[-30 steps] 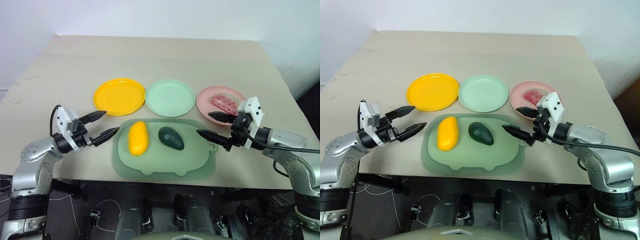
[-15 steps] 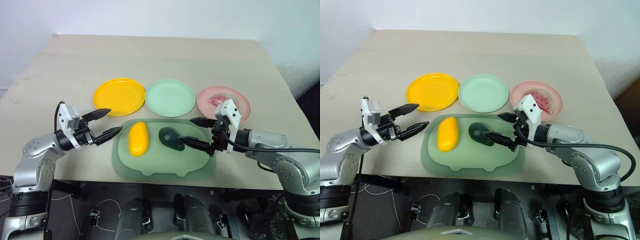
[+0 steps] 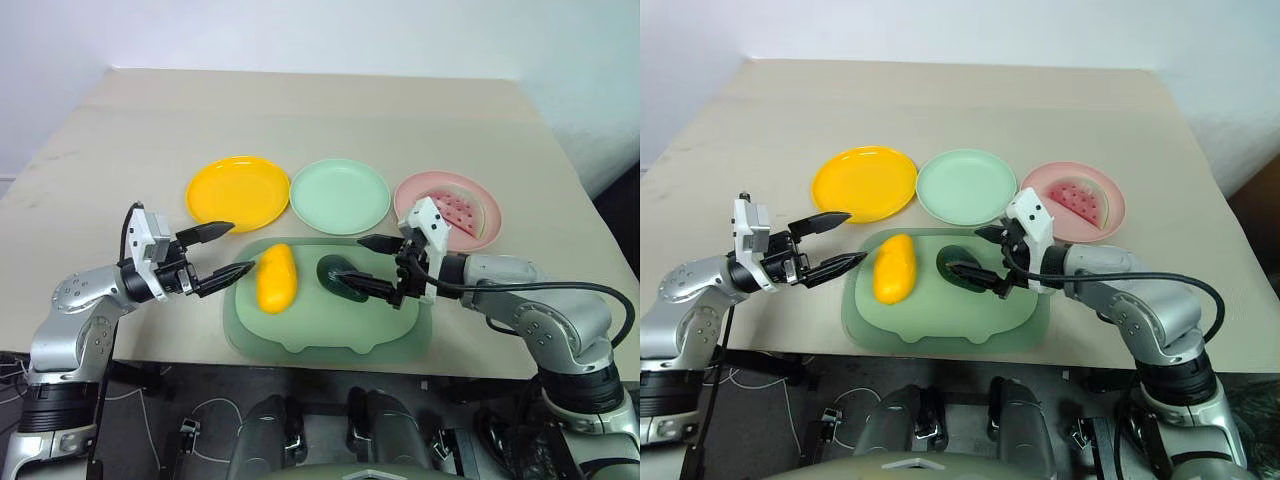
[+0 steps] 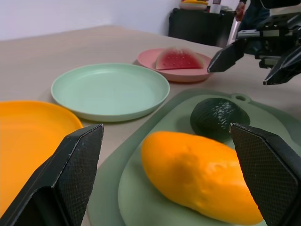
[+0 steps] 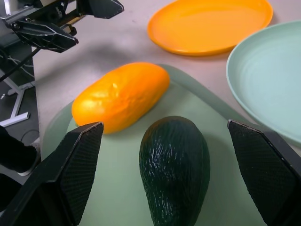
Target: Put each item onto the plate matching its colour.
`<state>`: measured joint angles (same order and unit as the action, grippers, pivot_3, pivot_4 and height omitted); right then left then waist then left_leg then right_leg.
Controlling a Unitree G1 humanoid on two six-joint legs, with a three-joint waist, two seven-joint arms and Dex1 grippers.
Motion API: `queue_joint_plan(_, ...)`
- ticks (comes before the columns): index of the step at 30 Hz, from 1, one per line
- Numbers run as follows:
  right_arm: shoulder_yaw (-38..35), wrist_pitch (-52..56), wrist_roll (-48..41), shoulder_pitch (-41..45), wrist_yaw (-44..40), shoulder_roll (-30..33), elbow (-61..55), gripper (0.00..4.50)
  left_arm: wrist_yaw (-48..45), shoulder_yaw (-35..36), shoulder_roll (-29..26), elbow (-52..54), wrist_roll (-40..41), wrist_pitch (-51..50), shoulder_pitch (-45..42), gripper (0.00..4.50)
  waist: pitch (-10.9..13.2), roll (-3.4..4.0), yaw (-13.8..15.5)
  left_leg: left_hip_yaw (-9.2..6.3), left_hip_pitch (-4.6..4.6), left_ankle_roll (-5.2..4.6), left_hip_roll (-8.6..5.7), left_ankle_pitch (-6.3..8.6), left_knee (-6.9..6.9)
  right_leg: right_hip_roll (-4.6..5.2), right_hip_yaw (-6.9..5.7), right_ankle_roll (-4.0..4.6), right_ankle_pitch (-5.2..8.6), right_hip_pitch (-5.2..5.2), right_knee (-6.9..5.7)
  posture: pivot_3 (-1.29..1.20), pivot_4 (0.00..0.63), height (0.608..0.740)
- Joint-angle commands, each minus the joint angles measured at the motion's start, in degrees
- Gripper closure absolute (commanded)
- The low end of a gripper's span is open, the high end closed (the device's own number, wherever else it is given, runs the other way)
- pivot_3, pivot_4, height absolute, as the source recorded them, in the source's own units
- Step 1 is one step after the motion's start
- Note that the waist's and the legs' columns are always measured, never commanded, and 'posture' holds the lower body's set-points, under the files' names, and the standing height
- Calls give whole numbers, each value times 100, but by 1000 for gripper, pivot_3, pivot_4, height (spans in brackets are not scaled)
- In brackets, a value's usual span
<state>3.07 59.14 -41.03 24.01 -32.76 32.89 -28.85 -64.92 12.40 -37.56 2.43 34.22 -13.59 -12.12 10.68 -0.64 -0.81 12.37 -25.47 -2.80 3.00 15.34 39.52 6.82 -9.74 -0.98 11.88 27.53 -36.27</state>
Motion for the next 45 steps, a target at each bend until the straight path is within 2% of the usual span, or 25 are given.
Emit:
queue_joint_plan(1, 2, 290, -125, 137, 117, -55, -38, 19, -102, 70, -29, -26, -17, 190, -73, 0, 0, 0, -4, 0, 0, 0, 0, 0, 0, 0, 0, 0, 0, 0, 0, 0, 150, 696)
queue_joint_plan(12, 668, 192, 430, 490, 49, -330, 821, 19, -36, 67, -6, 43, -14, 253, -11, 0, 0, 0, -17, 1, 0, 2, 1, -1, -1, -2, 0, -1, -1, 1, -1, 0, 150, 696)
queue_joint_plan(17, 1071, -221, 866, 651, -137, -464, 1254, 19, 54, 97, -42, 149, 3, 203, 1, 0, 0, 0, -21, 2, 0, 2, 1, -1, -1, -2, 0, -2, -1, 1, -2, 0, 150, 696)
queue_joint_plan(20, 1125, -484, 1103, 698, -204, -453, 1330, 581, 111, 124, -50, 135, 4, 206, -30, 0, 0, 0, -11, 3, -1, 2, 0, -1, -1, -1, 0, -3, -2, 1, -2, 0, 150, 696)
queue_joint_plan(23, 987, -619, 1104, 758, -361, -393, 1186, 1400, 88, 144, -62, 61, -14, 271, -14, 0, 0, 0, -17, 4, -1, 2, 0, -1, -1, -1, 0, -8, -5, 2, -2, 0, 150, 696)
queue_joint_plan(28, 642, -709, 1033, 1234, -516, -358, 1179, 1397, 110, 229, -51, 24, -15, 364, 63, 0, 0, 1, -23, 4, 0, 4, 1, -2, -1, -1, 0, -6, -4, 4, -3, 0, 150, 696)
queue_joint_plan(31, 506, -945, 1227, 1761, -377, -597, 1720, 1397, 138, 284, -52, 33, 11, 386, 138, 0, 0, 1, -47, 4, 0, 4, 2, -2, -2, -3, 1, -6, -4, 6, -4, 0, 150, 696)
queue_joint_plan(35, 620, -1650, 1777, 2463, -296, -929, 3010, 1397, 199, 310, -35, 100, 31, 394, 192, 0, 0, 1, -44, 6, 0, 9, 2, -5, -7, -4, 0, -9, -6, 10, -7, 0, 150, 696)
queue_joint_plan(39, 767, -2584, 2518, 3274, -101, -1410, 5129, 1397, 248, 342, -37, 155, 15, 393, 244, 0, 0, 1, -50, 16, -1, 10, 0, -7, -8, -5, 0, -17, -11, 13, -17, 0, 150, 696)
queue_joint_plan(45, 743, -3591, 3150, 4040, -58, -1954, 7275, 1397, 280, 444, -63, 158, 14, 463, 371, 0, 1, 2, -136, 27, -2, 13, 0, -10, -8, -4, 6, -24, -8, 28, -46, 0, 150, 696)
